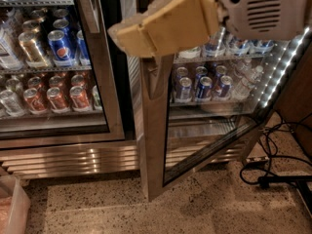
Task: Open right fridge door
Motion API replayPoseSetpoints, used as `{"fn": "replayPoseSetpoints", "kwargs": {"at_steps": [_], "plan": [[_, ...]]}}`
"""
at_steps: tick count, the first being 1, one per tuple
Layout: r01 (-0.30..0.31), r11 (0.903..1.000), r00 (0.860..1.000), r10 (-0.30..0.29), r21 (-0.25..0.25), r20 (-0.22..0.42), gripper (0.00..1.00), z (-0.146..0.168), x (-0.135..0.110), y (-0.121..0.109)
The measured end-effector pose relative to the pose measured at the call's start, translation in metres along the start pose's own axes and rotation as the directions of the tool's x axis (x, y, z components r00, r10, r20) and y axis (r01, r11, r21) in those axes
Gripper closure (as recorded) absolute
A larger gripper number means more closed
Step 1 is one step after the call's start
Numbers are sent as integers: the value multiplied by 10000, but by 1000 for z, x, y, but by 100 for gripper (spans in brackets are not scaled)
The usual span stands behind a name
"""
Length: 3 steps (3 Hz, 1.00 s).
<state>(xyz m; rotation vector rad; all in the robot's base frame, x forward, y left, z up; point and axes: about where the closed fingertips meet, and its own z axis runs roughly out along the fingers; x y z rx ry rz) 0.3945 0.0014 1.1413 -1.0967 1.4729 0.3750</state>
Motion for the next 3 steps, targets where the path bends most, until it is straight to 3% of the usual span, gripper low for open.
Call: {"fn": "replayPoseSetpoints", "kwargs": {"at_steps": [2, 3], "plan": [[0, 10000, 10000, 0, 0, 0, 37, 0, 0, 0], [0, 10000, 10000, 0, 0, 0, 20, 0, 0, 0]]}}
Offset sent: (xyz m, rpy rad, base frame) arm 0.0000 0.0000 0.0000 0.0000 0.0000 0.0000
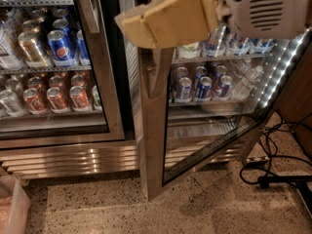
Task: Open right fridge door
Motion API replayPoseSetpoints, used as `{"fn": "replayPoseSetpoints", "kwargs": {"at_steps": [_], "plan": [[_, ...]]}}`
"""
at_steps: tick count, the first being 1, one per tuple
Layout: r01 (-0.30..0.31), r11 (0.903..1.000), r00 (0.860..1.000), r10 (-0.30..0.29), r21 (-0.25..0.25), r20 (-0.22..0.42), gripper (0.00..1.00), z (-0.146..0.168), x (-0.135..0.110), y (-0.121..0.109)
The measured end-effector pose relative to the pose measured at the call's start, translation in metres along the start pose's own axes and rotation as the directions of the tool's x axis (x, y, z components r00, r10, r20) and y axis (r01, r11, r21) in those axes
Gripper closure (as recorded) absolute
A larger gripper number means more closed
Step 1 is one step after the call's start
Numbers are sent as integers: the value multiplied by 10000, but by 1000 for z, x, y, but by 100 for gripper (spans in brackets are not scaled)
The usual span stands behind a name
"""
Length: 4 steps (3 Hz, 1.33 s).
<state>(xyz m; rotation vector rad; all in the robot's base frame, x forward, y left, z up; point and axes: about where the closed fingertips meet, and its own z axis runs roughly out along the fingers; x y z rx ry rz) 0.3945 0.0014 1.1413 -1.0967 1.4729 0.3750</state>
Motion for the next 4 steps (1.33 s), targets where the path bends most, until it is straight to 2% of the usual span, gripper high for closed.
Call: {"fn": "replayPoseSetpoints", "kwargs": {"at_steps": [1, 2, 4], "plan": [[0, 10000, 10000, 0, 0, 0, 8, 0, 0, 0], [0, 10000, 10000, 0, 0, 0, 0, 0, 0, 0], [0, 10000, 10000, 0, 0, 0, 0, 0, 0, 0]]}}
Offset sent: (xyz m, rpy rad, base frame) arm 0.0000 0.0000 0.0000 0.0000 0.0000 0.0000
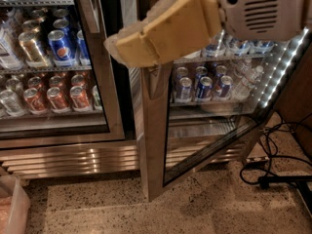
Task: Open right fridge door
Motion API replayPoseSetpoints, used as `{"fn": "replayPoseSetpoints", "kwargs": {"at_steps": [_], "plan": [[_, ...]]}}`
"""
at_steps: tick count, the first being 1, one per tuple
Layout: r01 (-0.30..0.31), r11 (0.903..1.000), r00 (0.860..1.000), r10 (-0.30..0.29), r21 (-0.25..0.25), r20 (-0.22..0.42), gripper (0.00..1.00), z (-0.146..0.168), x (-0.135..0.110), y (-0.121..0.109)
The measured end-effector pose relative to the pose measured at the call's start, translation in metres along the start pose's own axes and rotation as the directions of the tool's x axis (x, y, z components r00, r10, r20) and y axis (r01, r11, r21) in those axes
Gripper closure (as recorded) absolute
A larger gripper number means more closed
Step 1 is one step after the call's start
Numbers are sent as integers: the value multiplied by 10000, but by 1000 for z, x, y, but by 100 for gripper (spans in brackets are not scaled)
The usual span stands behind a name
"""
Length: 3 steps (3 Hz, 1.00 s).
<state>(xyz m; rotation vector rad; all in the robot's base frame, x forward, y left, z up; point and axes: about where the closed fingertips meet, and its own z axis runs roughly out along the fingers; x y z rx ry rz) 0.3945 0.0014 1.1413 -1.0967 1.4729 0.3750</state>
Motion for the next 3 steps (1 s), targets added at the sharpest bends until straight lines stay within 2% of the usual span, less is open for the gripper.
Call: {"fn": "replayPoseSetpoints", "kwargs": {"at_steps": [3], "plan": [[0, 10000, 10000, 0, 0, 0, 0, 0, 0, 0]]}}
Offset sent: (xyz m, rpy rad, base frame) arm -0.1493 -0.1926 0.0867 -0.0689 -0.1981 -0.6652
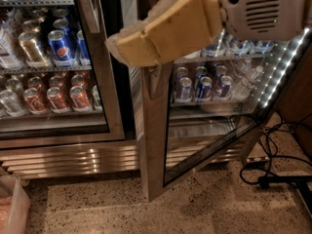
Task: Open right fridge door
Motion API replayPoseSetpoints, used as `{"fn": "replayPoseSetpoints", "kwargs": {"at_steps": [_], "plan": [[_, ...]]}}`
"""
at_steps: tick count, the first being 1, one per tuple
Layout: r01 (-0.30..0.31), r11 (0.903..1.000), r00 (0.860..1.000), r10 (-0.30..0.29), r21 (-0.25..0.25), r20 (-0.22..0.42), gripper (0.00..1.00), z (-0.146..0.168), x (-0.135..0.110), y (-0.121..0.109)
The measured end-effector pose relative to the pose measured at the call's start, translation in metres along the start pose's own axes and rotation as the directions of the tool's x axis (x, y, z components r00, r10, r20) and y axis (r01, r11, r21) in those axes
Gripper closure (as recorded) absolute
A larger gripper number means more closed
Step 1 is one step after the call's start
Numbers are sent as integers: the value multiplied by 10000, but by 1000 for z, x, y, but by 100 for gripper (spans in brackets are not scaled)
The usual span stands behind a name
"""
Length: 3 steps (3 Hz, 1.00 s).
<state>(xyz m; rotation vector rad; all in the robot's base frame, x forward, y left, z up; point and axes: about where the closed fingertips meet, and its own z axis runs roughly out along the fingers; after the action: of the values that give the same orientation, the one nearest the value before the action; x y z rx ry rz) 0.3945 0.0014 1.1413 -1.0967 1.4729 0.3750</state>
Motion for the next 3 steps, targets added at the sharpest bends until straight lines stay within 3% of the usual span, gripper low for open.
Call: {"fn": "replayPoseSetpoints", "kwargs": {"at_steps": [3], "plan": [[0, 10000, 10000, 0, 0, 0, 0, 0, 0, 0]]}}
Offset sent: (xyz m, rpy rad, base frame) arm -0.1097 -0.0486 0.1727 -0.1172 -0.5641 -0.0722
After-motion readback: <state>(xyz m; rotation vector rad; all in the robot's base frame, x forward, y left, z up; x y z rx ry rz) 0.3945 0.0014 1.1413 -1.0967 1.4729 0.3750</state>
